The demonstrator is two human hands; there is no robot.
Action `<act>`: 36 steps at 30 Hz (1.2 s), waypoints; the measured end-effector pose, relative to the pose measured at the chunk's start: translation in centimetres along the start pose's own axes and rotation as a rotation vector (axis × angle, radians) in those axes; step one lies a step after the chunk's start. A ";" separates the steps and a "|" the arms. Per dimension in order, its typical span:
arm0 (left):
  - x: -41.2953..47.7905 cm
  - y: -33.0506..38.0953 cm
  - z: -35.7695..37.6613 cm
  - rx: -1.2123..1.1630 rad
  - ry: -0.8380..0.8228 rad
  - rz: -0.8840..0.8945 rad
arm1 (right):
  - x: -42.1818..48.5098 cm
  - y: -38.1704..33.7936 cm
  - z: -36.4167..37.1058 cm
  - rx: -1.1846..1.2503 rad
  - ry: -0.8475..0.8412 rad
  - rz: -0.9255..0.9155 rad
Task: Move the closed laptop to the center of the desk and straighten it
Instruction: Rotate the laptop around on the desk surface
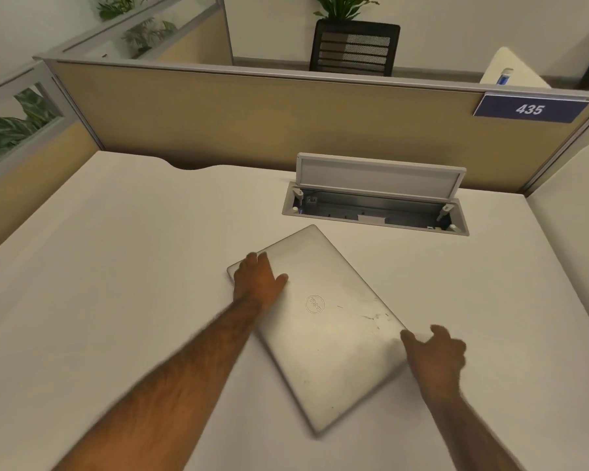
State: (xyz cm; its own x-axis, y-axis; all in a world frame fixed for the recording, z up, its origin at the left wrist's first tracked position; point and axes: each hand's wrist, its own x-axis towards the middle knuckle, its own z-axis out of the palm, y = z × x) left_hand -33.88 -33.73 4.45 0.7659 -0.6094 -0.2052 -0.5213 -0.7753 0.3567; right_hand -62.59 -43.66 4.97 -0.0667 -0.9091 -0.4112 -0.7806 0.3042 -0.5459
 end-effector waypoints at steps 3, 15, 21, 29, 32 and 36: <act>2.3 -0.1 -0.3 0.089 -0.019 0.036 | -3.0 1.1 1.0 0.206 -0.162 0.132; 5.9 0.7 0.3 0.006 -0.112 0.026 | -3.9 -0.1 1.8 0.694 -0.246 0.457; 6.9 0.6 0.0 -0.042 -0.158 -0.015 | -4.0 -0.2 2.8 0.658 -0.182 0.448; 8.1 0.0 -0.5 -0.072 -0.197 -0.078 | -2.8 -0.8 3.2 0.569 -0.131 0.356; 7.9 -0.6 -0.6 -0.108 -0.181 -0.099 | -1.8 -1.3 2.8 0.534 -0.113 0.305; 6.7 -1.1 -0.7 -0.173 -0.118 -0.142 | -0.3 -2.1 1.9 0.477 -0.095 0.222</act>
State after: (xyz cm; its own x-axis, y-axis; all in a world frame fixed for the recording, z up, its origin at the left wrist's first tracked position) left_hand -27.91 -36.84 3.30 0.7719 -0.5198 -0.3660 -0.3318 -0.8205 0.4656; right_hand -59.75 -43.50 4.82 -0.1249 -0.7851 -0.6067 -0.3836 0.6021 -0.7002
